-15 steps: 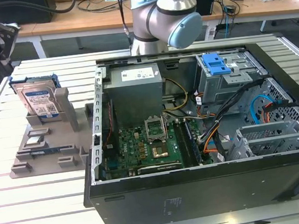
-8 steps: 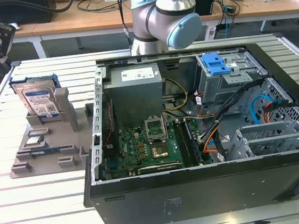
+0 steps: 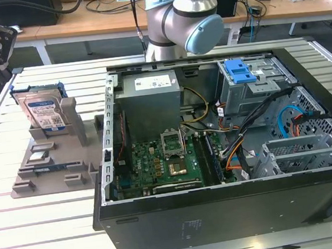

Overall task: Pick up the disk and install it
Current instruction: 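Reach for the disk, then pick up the disk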

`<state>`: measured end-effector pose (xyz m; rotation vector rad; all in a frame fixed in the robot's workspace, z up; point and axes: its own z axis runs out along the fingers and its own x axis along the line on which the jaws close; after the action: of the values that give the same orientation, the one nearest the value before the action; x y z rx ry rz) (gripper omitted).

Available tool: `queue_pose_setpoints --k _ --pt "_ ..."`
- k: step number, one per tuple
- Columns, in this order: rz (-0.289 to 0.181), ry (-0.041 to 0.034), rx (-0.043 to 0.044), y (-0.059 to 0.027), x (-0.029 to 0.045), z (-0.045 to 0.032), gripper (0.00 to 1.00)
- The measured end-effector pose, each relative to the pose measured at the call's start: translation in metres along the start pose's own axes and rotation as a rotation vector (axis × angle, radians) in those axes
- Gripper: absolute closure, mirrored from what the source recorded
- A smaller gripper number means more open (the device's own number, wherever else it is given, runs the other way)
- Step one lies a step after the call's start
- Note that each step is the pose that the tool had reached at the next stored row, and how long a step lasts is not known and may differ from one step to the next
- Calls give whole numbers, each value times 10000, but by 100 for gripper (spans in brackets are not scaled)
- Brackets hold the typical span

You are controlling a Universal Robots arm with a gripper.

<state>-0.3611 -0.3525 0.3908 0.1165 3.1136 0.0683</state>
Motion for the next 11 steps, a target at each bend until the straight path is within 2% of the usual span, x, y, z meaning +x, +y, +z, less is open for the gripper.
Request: queue_pose_setpoints --k 5,8,11 --pt "-120 6 -2 0 1 0 89" --pt "-892 40 -21 0 1 0 89" --pt "-1388 62 -32 0 1 0 89"
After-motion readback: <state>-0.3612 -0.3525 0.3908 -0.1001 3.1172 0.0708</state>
